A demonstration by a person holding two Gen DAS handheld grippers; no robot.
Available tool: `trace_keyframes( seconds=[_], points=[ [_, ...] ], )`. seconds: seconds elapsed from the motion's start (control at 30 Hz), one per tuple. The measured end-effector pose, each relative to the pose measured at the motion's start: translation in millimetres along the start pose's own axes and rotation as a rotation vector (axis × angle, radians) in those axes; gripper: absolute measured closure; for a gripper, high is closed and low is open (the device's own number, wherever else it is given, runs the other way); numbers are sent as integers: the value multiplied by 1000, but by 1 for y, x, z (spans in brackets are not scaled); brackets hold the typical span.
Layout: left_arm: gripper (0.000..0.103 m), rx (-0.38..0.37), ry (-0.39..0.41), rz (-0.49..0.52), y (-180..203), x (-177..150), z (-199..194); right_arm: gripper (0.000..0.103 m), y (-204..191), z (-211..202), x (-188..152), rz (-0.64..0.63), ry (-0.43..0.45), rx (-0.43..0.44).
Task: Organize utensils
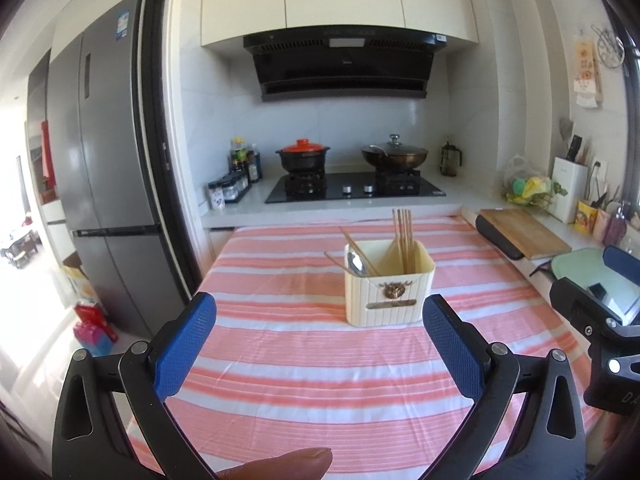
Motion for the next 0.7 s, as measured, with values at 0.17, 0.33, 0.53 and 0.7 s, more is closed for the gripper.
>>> trace_keyframes(
  seconds=[0.17, 0.33, 0.53, 0.7],
  points=[
    [0, -9, -14, 3, 1, 0, -4, 0, -4, -8, 3, -7, 11, 5],
    [0, -13, -6, -6, -3, 1, -8, 0, -10, -14, 5, -21, 17, 7],
    [0, -11, -5, -1, -5, 1, -10, 0, -14, -16, 6, -25, 15, 2],
    [0, -3, -11, 4, -5, 0, -10, 0, -13, -16, 6, -23, 9, 3]
  ],
)
Point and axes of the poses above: each gripper's, at about its wrist camera, not at the fingertips, and z roughly the way its jaws point, y to its right, x to its top, the point moved 1 cm from there along z, roughly the way its jaws point, and after that the axes turned 2 degrees about z, right-handed, at the moved point
